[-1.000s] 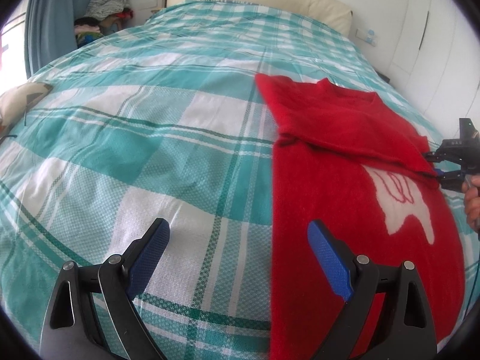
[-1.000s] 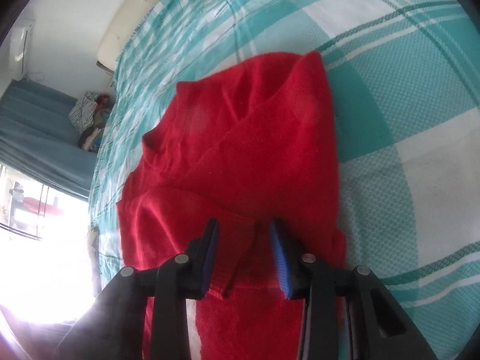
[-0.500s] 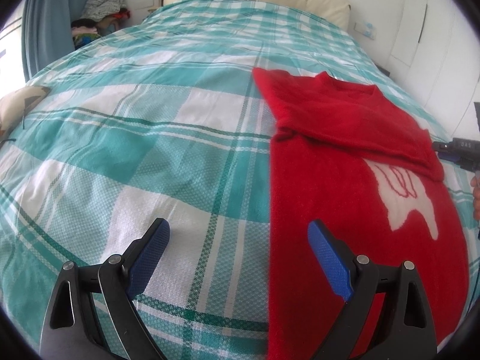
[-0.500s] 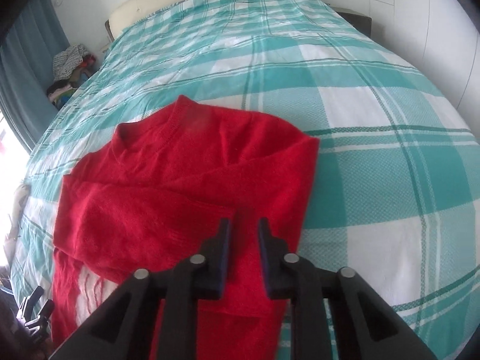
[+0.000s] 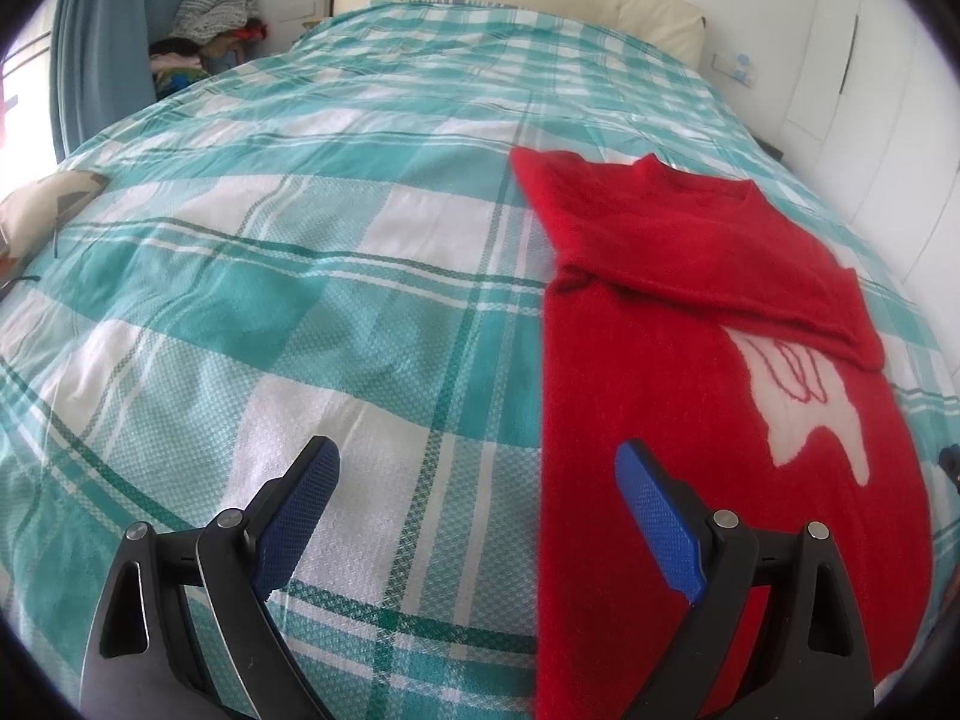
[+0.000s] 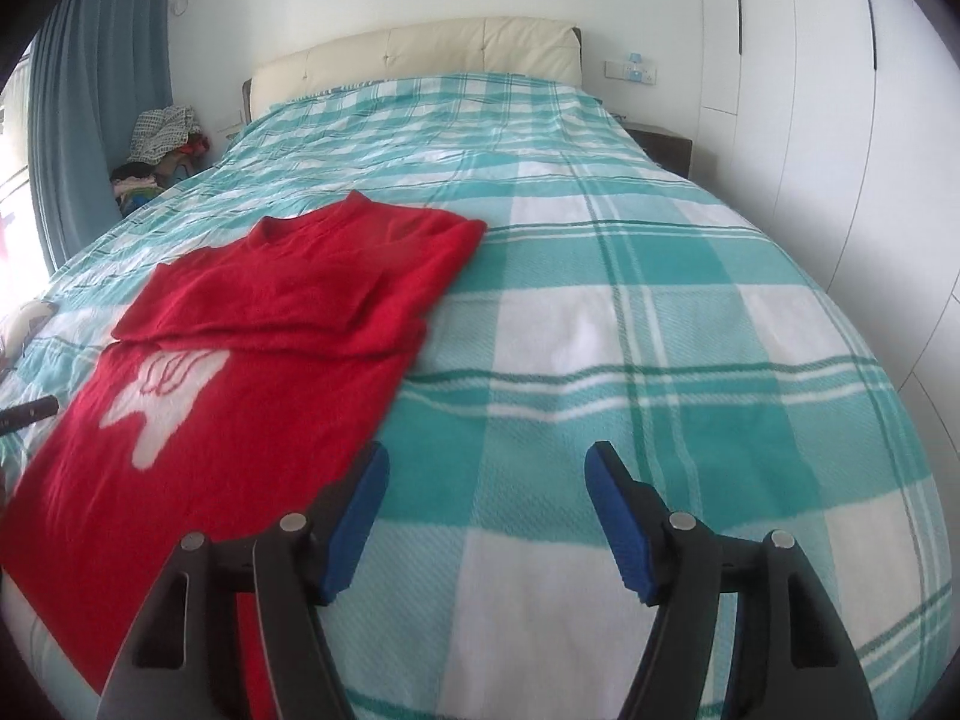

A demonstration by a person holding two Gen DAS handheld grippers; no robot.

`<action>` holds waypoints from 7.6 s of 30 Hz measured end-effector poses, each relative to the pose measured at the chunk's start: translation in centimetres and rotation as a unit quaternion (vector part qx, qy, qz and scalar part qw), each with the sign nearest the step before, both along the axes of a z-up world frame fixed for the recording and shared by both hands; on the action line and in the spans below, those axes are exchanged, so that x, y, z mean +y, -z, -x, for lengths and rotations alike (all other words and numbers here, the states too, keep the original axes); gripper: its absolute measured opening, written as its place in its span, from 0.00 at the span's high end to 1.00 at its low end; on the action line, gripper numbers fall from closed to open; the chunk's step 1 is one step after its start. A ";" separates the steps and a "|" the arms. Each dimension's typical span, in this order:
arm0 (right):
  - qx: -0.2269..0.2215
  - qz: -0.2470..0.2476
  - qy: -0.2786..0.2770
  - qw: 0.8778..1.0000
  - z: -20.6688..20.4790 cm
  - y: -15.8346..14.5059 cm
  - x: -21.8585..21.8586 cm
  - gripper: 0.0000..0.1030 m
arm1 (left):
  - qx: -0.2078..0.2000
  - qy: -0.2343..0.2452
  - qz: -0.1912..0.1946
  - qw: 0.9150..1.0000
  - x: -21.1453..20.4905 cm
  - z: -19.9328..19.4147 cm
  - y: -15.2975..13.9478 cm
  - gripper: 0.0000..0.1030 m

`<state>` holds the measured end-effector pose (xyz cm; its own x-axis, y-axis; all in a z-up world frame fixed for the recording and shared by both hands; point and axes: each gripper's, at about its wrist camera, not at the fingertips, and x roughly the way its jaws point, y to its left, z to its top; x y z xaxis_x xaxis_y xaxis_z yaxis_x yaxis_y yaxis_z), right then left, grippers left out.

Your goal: Fold small clothes

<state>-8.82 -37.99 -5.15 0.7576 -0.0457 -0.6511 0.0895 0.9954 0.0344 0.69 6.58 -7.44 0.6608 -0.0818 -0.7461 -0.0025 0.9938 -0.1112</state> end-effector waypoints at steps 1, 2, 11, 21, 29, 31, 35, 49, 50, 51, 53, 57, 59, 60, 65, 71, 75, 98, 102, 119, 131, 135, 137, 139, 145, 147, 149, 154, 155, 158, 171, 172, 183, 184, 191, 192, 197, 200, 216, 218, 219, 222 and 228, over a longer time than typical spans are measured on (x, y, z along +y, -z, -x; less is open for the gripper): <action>-0.001 -0.004 0.005 1.000 0.7 0.5 -0.1 0.34 | 0.000 0.000 -0.003 1.000 -0.1 0.0 0.1 0.08; 0.001 -0.011 0.011 1.000 1.1 1.0 -0.4 0.34 | 0.001 0.000 -0.005 1.000 -0.1 0.1 0.2 0.08; 0.026 -0.040 0.030 0.998 0.8 3.1 -0.9 0.27 | 0.008 -0.002 -0.008 1.000 -0.2 -0.1 0.6 0.08; 0.031 -0.031 0.025 0.999 0.6 3.3 -0.3 0.21 | 0.015 0.003 -0.018 1.000 -0.7 -0.3 0.9 0.08; 0.032 -0.029 0.024 0.999 0.6 3.4 -0.3 0.20 | 0.019 0.004 -0.023 1.000 -0.8 -0.5 1.0 0.08; 0.032 -0.029 0.024 0.999 0.6 3.4 -0.3 0.20 | 0.020 0.004 -0.023 1.000 -0.8 -0.5 1.1 0.08; 0.032 -0.029 0.024 0.999 0.6 3.3 -0.3 0.19 | 0.019 0.004 -0.023 1.000 -0.8 -0.5 1.0 0.08; 0.032 -0.029 0.024 0.999 0.6 3.3 -0.3 0.19 | 0.021 0.004 -0.025 0.999 -0.6 -0.4 1.1 0.08; 0.032 -0.029 0.024 0.999 0.6 3.4 -0.3 0.19 | 0.021 0.004 -0.026 0.999 -0.6 -0.4 1.1 0.08; 0.032 -0.029 0.024 0.999 0.6 3.4 -0.2 0.19 | 0.021 0.004 -0.026 0.999 -0.6 -0.4 1.1 0.08; 0.032 -0.029 0.024 0.999 0.6 3.4 -0.2 0.19 | 0.021 0.004 -0.026 0.999 -0.6 -0.4 1.1 0.08; 0.032 -0.029 0.024 0.999 0.6 3.4 -0.2 0.18 | 0.022 0.005 -0.027 0.999 -0.7 -0.4 1.1 0.08; 0.032 -0.029 0.024 0.999 0.6 3.4 -0.2 0.18 | 0.023 0.005 -0.026 0.999 -0.7 -0.4 1.1 0.08; 0.032 -0.028 0.024 0.999 0.6 3.3 -0.2 0.18 | 0.023 0.006 -0.025 0.999 -0.6 -0.3 1.1 0.08; 0.026 -0.034 0.006 0.999 1.7 1.4 0.7 0.19 | 0.041 0.055 0.001 0.998 0.1 4.2 -0.4 0.08; 0.093 -0.124 -0.143 0.977 6.5 -0.7 6.4 0.19 | 0.072 0.137 0.017 0.988 -1.7 11.4 0.5 0.25; 0.145 -0.085 -0.179 0.969 7.6 1.0 9.4 0.27 | 0.078 0.150 0.038 0.985 -2.2 12.1 0.2 0.62; 0.006 -0.135 -0.102 0.986 -12.5 -7.8 4.6 0.95 | 0.017 0.095 0.163 0.982 -2.5 -12.4 -8.6 0.97; 0.025 -0.154 -0.074 0.985 -20.6 -6.1 4.0 0.95 | 0.037 0.063 0.137 0.988 -4.1 -19.4 -6.5 0.97; 0.025 -0.233 -0.003 0.972 -28.2 -2.5 -1.1 0.59 | 0.034 -0.032 0.121 0.992 0.3 -25.0 -4.6 0.25; 0.065 -0.208 -0.009 0.976 -21.1 -1.6 -4.1 0.49 | 0.059 0.026 0.031 0.997 2.0 -8.9 -2.7 0.20; 0.085 -0.264 -0.005 0.961 -20.1 0.9 -5.0 0.45 | 0.039 0.009 0.073 0.997 2.6 -3.2 -2.0 0.17; 0.093 -0.296 -0.014 0.950 -20.6 2.0 -4.7 0.45 | 0.018 -0.006 0.075 0.997 2.9 -1.5 -1.4 0.17; 0.098 -0.310 -0.016 0.945 -21.3 2.8 -4.3 0.45 | -0.003 -0.015 0.049 0.999 2.8 -0.7 -0.9 0.17; 0.123 -0.276 -0.023 0.953 -23.1 2.5 -1.3 0.89 | -0.009 -0.010 0.025 1.000 2.9 -1.6 -0.8 0.17; 0.122 -0.246 -0.021 0.961 -23.1 1.2 -0.3 0.90 | -0.007 -0.009 0.027 1.000 3.0 -1.6 -0.9 0.17; 0.117 -0.230 -0.027 0.966 -23.2 -0.7 0.7 0.90 | -0.006 -0.010 0.030 0.999 3.1 -1.5 -1.2 0.17; 0.098 -0.203 -0.077 0.971 -24.6 -6.5 6.4 0.90 | -0.022 -0.010 0.032 0.999 3.6 -1.7 -2.2 0.17; 0.095 -0.202 -0.090 0.970 -25.0 -7.5 8.2 0.90 | -0.024 -0.013 0.031 0.999 3.8 -1.6 -2.4 0.17; 0.096 -0.201 -0.130 0.966 -26.2 -9.2 14.2 0.90 | -0.029 -0.028 0.045 0.998 5.0 -1.5 -2.7 0.17; 0.190 -0.271 -0.202 0.922 -28.0 -1.1 30.4 0.79 | -0.016 -0.080 0.086 0.993 9.2 -2.0 -2.4 0.17; 0.193 -0.291 -0.212 0.913 -27.7 -1.0 30.4 0.75 | -0.014 -0.081 0.087 0.993 9.3 -2.0 -2.4 0.17; 0.114 -0.154 -0.226 0.955 -24.3 -5.6 24.3 0.72 | -0.004 -0.065 0.090 0.994 8.7 -2.2 -2.4 0.17; 0.122 -0.142 -0.233 0.954 -23.9 -4.9 24.6 0.72 | -0.003 -0.063 0.090 0.994 8.6 -2.2 -2.4 0.17; 0.118 -0.033 -0.265 0.956 -21.0 0.5 31.1 0.72 | 0.000 -0.064 0.075 0.995 8.4 -2.0 -2.1 0.17; 0.109 -0.011 -0.264 0.958 -20.6 1.0 32.1 0.72 | 0.000 -0.066 0.075 0.995 8.5 -2.0 -2.0 0.17; 0.089 0.055 -0.280 0.954 -19.7 1.9 35.0 0.77 | 0.005 -0.064 0.077 0.995 8.4 -2.1 -1.8 0.17; 0.097 0.018 -0.277 0.956 -20.0 1.1 33.4 0.77 | 0.012 -0.049 0.065 0.997 7.7 -2.1 -1.6 0.16; 0.084 -0.183 -0.163 0.966 -22.5 -1.8 15.5 0.37 | 0.100 0.108 0.152 0.977 -0.2 -13.2 -1.7 0.05; 0.100 -0.235 -0.157 0.954 -24.1 -0.6 14.6 0.37 | 0.111 0.109 0.137 0.978 -0.9 -15.1 -1.1 0.05; 0.106 -0.255 -0.157 0.948 -24.8 -0.1 14.3 0.37 | 0.113 0.109 0.133 0.979 -1.1 -15.8 -0.8 0.05; 0.128 -0.291 -0.173 0.932 -26.9 1.5 15.0 0.37 | 0.126 0.113 0.138 0.976 -1.6 -17.8 -0.2 0.05; 0.149 -0.279 -0.169 0.933 -29.7 3.1 17.9 0.41 | 0.126 0.098 0.139 0.977 -1.8 -18.9 0.9 0.26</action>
<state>20.91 -20.05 -8.30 0.4487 0.5724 -0.6863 -0.1378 0.8031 0.5797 19.58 4.77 -8.32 0.4108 -0.4100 -0.8143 0.1223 0.9099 -0.3964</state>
